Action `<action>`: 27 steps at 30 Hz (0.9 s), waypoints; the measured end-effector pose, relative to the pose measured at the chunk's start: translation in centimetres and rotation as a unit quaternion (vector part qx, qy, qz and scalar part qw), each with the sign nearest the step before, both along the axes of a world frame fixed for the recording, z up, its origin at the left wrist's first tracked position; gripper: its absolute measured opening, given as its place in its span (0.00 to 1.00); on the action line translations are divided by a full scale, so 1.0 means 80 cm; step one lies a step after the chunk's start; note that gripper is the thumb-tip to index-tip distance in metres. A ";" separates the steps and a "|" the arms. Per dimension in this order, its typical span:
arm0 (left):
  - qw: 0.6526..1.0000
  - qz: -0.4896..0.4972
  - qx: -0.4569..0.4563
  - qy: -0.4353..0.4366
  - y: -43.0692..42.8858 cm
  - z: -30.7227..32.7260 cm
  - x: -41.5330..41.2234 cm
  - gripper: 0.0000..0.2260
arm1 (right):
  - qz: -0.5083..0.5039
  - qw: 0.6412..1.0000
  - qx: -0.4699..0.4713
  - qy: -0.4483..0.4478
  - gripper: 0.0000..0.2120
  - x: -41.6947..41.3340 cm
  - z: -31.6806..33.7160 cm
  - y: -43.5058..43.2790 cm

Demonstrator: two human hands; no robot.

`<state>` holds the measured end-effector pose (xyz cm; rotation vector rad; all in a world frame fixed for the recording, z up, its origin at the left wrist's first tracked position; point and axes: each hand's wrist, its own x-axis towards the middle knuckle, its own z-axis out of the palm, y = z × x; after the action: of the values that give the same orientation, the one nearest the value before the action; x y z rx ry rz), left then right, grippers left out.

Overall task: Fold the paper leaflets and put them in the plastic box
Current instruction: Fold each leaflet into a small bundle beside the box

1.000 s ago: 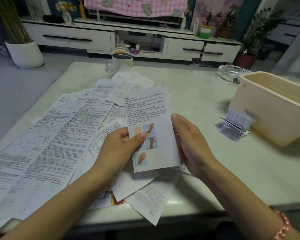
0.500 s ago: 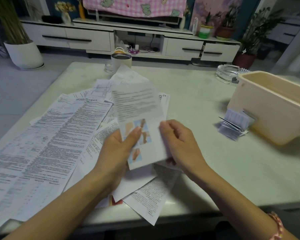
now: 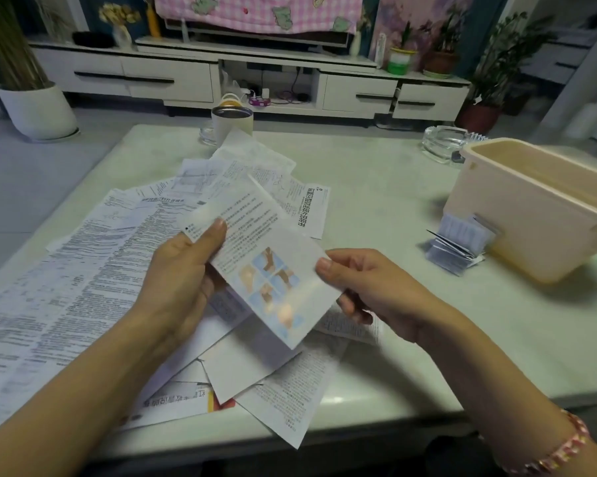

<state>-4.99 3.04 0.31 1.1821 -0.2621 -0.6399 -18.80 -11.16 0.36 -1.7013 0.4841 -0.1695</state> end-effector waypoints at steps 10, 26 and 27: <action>0.990 -0.043 0.127 -0.047 0.000 -0.012 -0.008 0.10 | -0.347 0.913 0.173 -0.125 0.11 -0.082 -0.001 -0.119; 0.983 -0.069 0.156 -0.064 -0.007 -0.028 -0.019 0.11 | -0.390 0.914 -0.055 0.094 0.16 -0.130 -0.026 -0.139; 0.983 -0.068 0.155 -0.066 -0.007 -0.029 -0.019 0.11 | -0.387 0.919 -0.037 0.072 0.16 -0.129 -0.023 -0.136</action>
<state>-6.48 2.47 -1.99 1.5180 -0.3668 -0.7423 -29.15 -22.08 -1.44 -1.5176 1.2637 -0.6426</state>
